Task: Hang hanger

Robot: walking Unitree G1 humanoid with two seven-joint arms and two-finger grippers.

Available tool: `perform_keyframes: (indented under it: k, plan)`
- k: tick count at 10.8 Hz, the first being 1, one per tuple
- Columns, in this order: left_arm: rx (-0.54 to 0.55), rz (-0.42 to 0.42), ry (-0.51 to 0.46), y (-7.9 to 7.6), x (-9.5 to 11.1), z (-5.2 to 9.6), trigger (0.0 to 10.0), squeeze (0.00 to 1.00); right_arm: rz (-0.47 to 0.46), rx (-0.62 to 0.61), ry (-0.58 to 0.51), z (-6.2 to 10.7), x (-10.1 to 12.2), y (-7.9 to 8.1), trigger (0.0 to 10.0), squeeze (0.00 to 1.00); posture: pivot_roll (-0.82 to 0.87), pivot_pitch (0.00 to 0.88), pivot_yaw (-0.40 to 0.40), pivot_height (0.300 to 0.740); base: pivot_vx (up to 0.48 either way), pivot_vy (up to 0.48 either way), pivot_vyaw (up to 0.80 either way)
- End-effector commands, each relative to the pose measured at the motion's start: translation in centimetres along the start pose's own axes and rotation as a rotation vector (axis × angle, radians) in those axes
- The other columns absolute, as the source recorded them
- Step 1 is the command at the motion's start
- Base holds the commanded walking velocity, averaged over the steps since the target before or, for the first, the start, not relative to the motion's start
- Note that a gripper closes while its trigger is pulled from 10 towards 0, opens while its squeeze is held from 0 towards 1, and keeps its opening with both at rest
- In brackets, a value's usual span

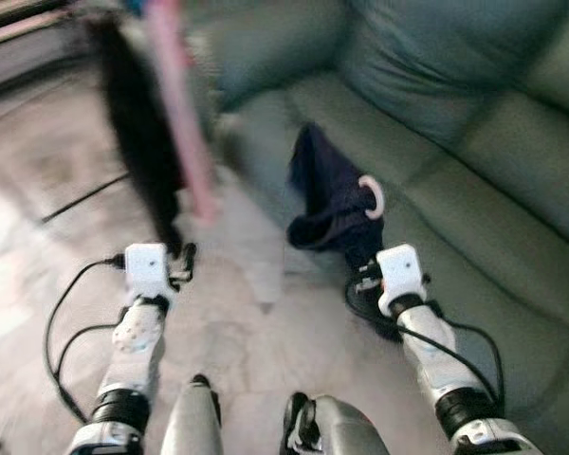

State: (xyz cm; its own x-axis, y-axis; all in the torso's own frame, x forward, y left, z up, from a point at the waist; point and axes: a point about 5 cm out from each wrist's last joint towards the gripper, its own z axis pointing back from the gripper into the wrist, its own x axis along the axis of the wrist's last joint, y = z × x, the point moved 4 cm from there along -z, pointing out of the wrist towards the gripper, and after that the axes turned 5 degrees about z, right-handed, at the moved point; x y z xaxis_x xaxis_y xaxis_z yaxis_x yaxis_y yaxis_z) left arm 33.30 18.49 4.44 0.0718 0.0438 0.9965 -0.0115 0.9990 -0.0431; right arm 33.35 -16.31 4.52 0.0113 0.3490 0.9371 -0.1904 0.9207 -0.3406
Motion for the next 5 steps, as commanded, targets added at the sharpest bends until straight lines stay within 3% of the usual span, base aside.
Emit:
perform_keyframes:
  k: [1,2,3,5]
  plan:
    - [0.01,-0.027,0.003,0.4,-0.2,0.3,10.0,0.0,-0.014,-0.049,-0.011,0.1,0.4,-1.5,10.0,0.0,-0.06,0.129,-0.082,0.74,0.0,0.0,0.8]
    - [0.03,-0.022,0.016,1.3,-0.5,0.5,10.0,0.0,-0.019,-0.064,-0.001,0.1,0.1,-1.9,10.0,0.0,-0.05,0.128,-0.082,0.74,0.0,0.0,0.79]
    - [0.055,-0.071,0.021,2.0,-0.6,0.8,10.0,0.0,-0.071,-0.091,0.019,0.3,-0.3,-2.0,10.0,0.0,-0.04,0.131,-0.08,0.74,0.0,0.0,0.79]
    - [0.092,-0.114,0.04,3.3,-1.1,1.6,10.0,0.0,-0.105,-0.091,0.033,0.8,-0.7,-1.0,10.0,0.0,-0.04,0.131,-0.071,0.74,0.0,0.0,0.8]
